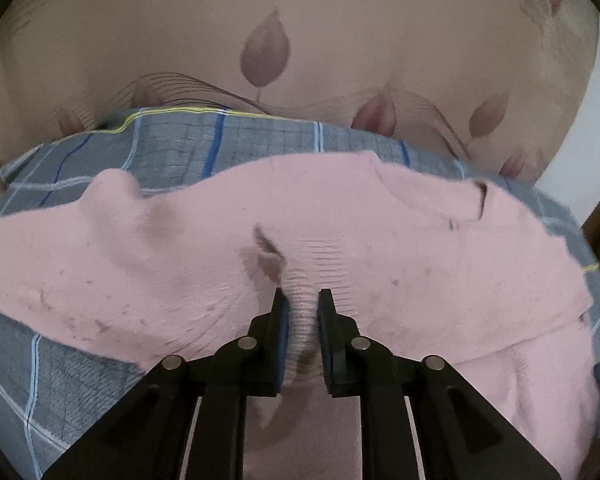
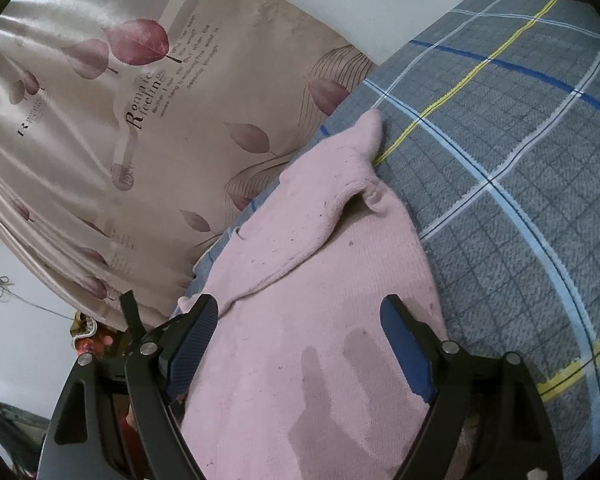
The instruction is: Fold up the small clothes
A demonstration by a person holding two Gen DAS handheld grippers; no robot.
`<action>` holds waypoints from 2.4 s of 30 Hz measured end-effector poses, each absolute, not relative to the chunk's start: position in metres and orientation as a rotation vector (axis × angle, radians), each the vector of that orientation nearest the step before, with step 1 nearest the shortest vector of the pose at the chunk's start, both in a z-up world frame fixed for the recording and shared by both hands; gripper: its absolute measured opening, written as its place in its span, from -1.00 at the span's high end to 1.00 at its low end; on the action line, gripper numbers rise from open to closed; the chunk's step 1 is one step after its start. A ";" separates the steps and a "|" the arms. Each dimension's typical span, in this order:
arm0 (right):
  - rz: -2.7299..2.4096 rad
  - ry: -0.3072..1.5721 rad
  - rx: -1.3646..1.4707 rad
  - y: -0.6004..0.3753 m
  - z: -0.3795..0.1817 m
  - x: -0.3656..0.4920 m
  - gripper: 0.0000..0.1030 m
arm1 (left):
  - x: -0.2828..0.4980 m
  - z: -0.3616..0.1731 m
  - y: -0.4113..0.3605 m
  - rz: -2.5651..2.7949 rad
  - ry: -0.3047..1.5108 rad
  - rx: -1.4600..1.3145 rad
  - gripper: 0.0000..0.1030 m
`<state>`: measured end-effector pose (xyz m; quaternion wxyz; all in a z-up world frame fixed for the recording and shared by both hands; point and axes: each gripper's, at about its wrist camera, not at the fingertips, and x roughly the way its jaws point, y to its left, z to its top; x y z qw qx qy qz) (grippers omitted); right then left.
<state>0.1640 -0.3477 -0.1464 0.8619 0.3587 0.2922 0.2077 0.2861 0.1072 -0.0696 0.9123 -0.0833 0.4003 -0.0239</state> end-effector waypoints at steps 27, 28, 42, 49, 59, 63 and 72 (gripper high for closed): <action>0.308 0.622 0.696 -0.342 -0.145 0.165 -0.68 | 0.223 -0.089 0.538 0.299 0.746 -1.020 -0.35; 0.304 0.623 0.692 -0.342 -0.145 0.164 -0.69 | 0.223 -0.091 0.538 0.299 0.730 -1.024 -0.11; 0.299 0.618 0.687 -0.342 -0.145 0.165 -0.74 | 0.242 0.006 0.408 0.019 0.440 -0.779 0.89; 0.316 0.583 0.726 -0.348 -0.146 0.160 -0.75 | 0.296 0.059 0.167 -0.408 0.517 -0.487 0.89; 0.361 0.555 0.760 -0.354 -0.145 0.156 -0.80 | 0.323 -0.055 -0.051 -0.709 0.764 -0.411 0.80; 0.381 0.555 0.763 -0.355 -0.145 0.156 -0.82 | 0.321 -0.068 -0.057 -0.667 0.849 -0.415 0.57; 0.446 0.572 0.440 -0.289 -0.090 0.162 -0.84 | 0.246 -0.027 0.065 -0.459 0.552 -0.562 -0.92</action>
